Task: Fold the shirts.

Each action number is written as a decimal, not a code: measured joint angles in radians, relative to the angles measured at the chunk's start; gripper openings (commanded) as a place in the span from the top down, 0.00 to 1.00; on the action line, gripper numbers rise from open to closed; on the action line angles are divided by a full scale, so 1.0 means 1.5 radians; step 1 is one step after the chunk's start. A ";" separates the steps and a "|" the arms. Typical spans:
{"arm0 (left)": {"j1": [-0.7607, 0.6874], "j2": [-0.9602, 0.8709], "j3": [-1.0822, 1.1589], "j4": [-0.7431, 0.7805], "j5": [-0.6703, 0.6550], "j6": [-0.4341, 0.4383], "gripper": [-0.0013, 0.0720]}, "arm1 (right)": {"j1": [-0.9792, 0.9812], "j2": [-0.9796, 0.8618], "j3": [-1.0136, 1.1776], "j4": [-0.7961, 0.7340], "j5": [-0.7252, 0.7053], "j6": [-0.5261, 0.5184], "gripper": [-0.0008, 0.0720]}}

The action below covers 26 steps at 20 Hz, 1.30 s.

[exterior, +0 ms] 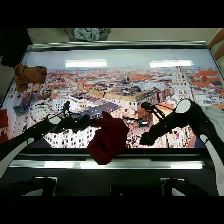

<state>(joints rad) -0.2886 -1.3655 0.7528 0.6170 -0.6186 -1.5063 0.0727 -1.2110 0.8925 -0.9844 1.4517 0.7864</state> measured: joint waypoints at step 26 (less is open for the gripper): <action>0.014 0.068 0.017 -0.004 -0.020 0.047 0.94 | 0.150 -0.128 -0.052 0.239 -0.445 0.060 0.93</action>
<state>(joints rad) -0.2668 -1.2636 0.7788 0.6113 -0.6483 -1.4353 0.2981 -1.4036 0.8139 -0.6258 0.7849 0.8764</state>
